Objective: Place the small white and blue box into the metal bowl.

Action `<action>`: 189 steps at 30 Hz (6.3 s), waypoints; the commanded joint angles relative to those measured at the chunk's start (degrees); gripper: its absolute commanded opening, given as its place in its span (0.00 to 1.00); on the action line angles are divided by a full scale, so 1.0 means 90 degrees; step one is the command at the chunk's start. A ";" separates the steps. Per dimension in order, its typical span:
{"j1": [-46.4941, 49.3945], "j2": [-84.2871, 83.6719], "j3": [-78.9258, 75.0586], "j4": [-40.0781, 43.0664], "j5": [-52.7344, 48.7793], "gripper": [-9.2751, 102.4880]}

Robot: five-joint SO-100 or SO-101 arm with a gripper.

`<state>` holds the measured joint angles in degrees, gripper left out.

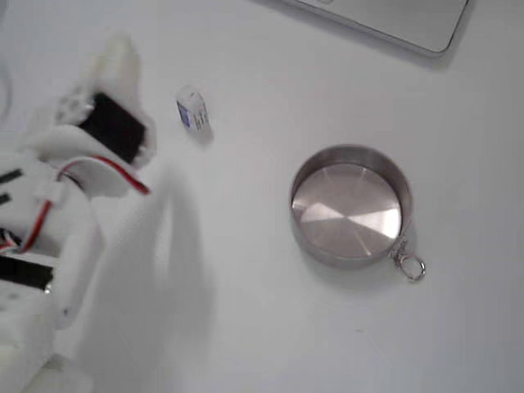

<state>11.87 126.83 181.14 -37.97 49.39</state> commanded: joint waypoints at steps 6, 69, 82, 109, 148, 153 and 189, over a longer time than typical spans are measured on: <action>0.0410 -0.2002 0.0352 -0.1436 0.3027 0.05; 0.0205 -0.5439 -0.2861 -0.1436 0.3623 0.29; 0.0283 -0.5654 -0.2891 -0.1436 0.3623 0.29; 0.0420 -0.5977 -0.2793 -0.2051 0.3604 0.07; 0.3652 -0.1494 -0.0342 -0.1982 0.3633 0.06; 0.3613 -0.1943 -0.0459 -0.2041 0.3633 0.06; 0.3574 -0.3359 -0.1670 -0.2051 0.3633 0.15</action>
<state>44.38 96.68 167.52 -55.46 81.56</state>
